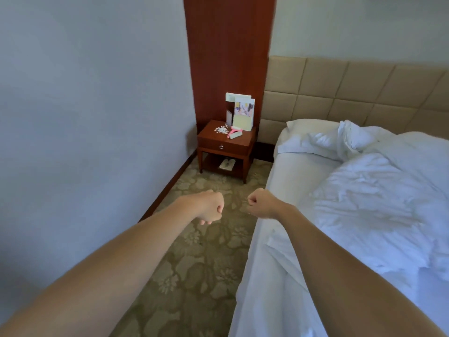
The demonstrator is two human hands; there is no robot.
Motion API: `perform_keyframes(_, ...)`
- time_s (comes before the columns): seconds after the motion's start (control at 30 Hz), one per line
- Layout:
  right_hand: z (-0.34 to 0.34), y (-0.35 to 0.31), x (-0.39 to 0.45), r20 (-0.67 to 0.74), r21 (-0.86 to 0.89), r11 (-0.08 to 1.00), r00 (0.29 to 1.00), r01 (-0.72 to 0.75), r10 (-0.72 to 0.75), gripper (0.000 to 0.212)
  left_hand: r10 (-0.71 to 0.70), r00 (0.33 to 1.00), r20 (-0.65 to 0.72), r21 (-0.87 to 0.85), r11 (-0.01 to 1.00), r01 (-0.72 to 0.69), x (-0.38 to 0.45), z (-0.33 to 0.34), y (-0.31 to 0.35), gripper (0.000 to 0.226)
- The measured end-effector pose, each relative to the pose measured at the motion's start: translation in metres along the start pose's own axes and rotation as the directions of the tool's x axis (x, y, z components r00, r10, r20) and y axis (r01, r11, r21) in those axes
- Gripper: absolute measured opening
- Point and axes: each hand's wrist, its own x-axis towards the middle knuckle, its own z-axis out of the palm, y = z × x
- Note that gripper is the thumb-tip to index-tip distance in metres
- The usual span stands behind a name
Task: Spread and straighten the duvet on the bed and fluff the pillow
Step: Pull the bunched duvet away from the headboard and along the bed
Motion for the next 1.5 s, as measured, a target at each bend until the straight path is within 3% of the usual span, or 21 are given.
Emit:
perform_keyframes(0.27,-0.008,0.018,0.080,-0.098,-0.006,0.979,0.974,-0.204,0.203,0.035,0.224,0.974,0.032,0.157,0.961,-0.226,0.116,-0.041,-0.047,0.021)
perform_keyframes(0.47,-0.029,-0.009,0.148,-0.239,0.118,0.950,0.920,-0.290,0.311,0.031,0.375,0.921,0.105,0.393,0.835,-0.384,0.196,-0.121,-0.090,0.015)
perform_keyframes(0.67,-0.059,0.001,0.166,-0.337,0.248,0.851,0.783,-0.462,0.523,0.030,0.533,0.837,0.125,0.402,0.744,-0.534,0.275,-0.170,-0.072,0.012)
perform_keyframes(0.8,-0.075,0.041,0.167,-0.385,0.383,0.730,0.620,-0.566,0.683,0.029,0.607,0.760,0.230,0.373,0.667,-0.645,0.332,-0.167,-0.046,0.012)
perform_keyframes(0.97,-0.110,0.091,0.217,-0.389,0.407,0.691,0.571,-0.598,0.723,0.033,0.627,0.727,0.280,0.359,0.634,-0.685,0.420,-0.180,-0.017,0.014)
perform_keyframes(1.1,-0.158,0.129,0.294,-0.380,0.384,0.733,0.627,-0.562,0.680,0.037,0.597,0.743,0.304,0.352,0.655,-0.669,0.503,-0.217,-0.008,0.013)
perform_keyframes(1.2,-0.206,0.157,0.342,-0.355,0.411,0.741,0.656,-0.530,0.666,0.038,0.526,0.796,0.298,0.371,0.705,-0.604,0.569,-0.260,-0.007,0.015)
perform_keyframes(1.33,-0.265,0.195,0.377,-0.431,0.418,0.761,0.630,-0.496,0.646,0.041,0.486,0.833,0.267,0.262,0.795,-0.547,0.639,-0.306,0.011,0.016)
perform_keyframes(1.5,-0.290,0.253,0.400,-0.370,0.437,0.687,0.580,-0.580,0.726,0.033,0.480,0.803,0.353,0.293,0.758,-0.582,0.709,-0.299,0.043,0.015)
